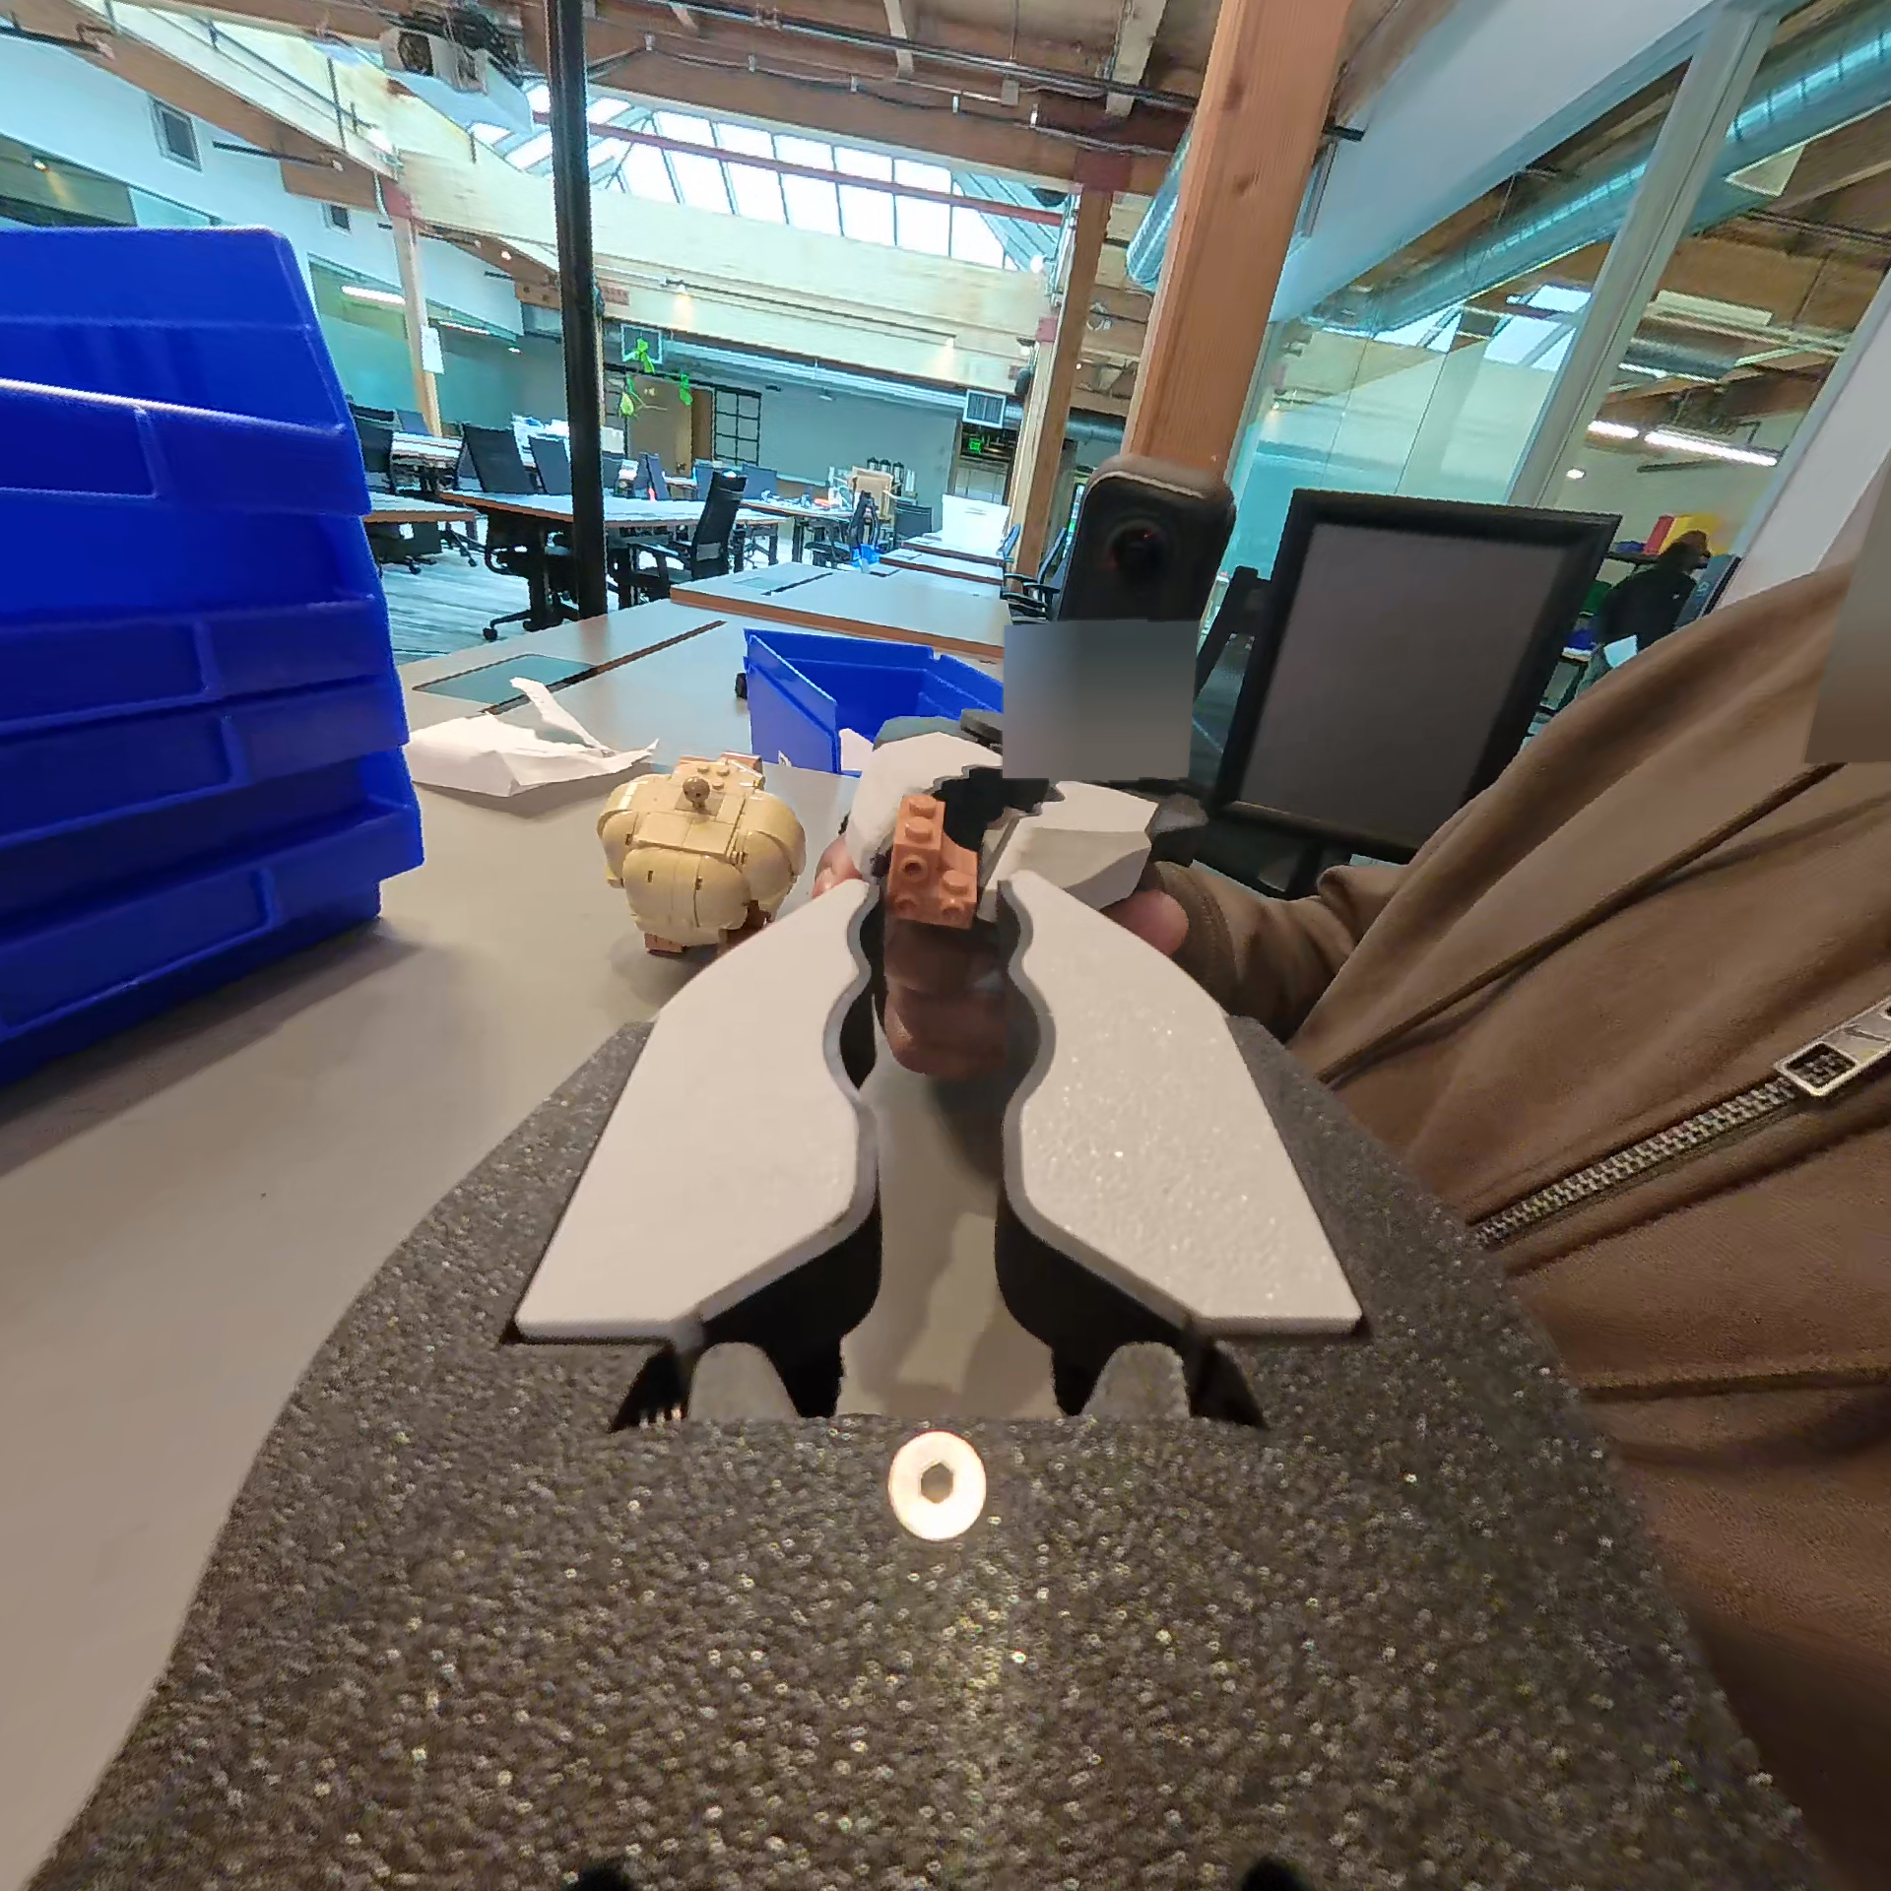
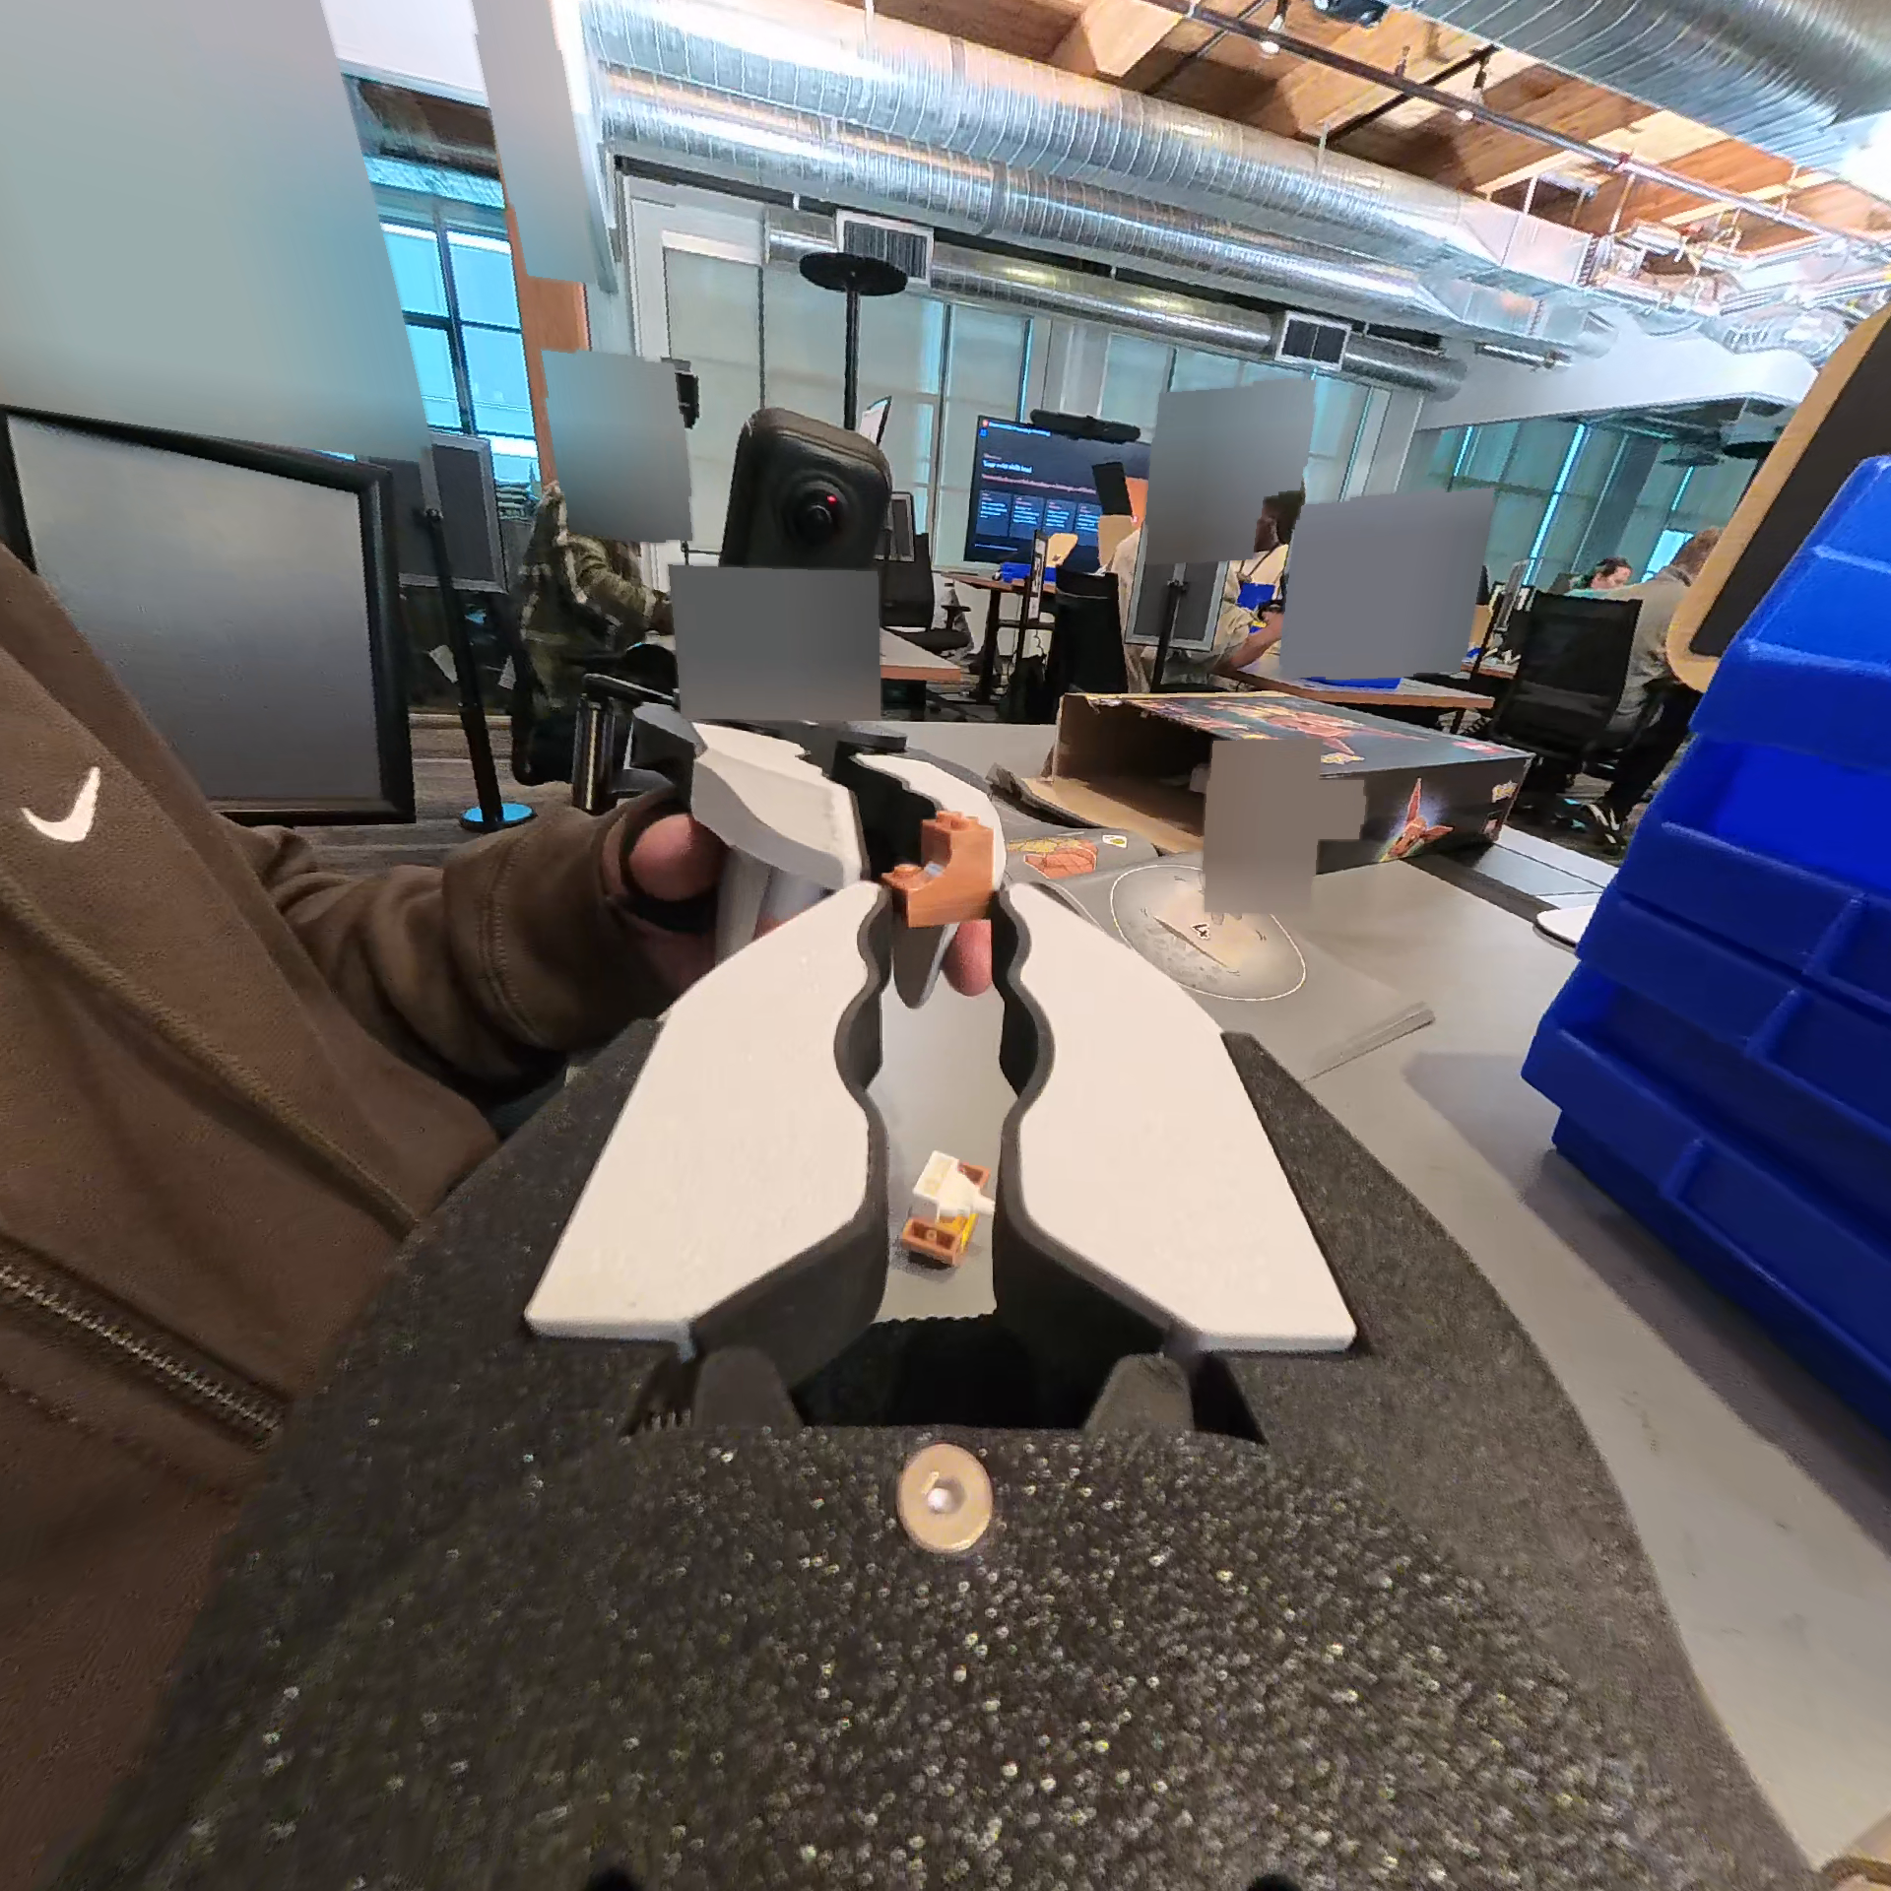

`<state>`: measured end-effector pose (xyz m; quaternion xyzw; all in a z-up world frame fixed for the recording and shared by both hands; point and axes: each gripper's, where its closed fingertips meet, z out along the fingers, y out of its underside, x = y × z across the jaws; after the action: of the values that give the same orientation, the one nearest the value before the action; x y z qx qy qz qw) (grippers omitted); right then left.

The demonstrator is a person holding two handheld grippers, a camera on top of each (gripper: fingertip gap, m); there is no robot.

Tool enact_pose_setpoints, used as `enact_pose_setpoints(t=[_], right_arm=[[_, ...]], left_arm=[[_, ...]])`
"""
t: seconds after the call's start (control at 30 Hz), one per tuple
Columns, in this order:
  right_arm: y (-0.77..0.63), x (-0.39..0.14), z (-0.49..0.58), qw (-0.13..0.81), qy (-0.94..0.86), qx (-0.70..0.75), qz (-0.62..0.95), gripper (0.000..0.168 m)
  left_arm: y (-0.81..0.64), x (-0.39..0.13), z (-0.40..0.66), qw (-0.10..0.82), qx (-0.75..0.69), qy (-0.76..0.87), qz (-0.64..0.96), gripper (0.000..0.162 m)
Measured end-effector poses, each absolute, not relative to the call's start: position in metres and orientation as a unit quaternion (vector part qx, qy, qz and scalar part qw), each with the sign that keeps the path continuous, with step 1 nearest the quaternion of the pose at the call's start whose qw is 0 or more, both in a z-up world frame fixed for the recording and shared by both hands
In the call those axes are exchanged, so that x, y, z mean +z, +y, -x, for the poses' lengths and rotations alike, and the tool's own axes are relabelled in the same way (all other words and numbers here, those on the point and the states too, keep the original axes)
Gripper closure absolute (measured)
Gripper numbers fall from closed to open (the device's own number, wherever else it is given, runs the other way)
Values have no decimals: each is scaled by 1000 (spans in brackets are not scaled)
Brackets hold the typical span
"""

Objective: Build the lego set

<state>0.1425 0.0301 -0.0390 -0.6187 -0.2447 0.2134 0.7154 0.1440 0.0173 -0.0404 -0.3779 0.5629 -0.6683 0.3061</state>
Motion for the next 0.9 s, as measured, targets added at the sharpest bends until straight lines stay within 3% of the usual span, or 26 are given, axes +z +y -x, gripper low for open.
enact_pose_setpoints(t=[0.7,0.9], right_arm=[[24,-36,-143,701,-238,269,616,144],[24,-35,-145,697,-227,287,617,143]], left_arm=[[23,-36,-138,185,-743,506,397,146],[18,-44,-140,200,-715,535,402,146]])
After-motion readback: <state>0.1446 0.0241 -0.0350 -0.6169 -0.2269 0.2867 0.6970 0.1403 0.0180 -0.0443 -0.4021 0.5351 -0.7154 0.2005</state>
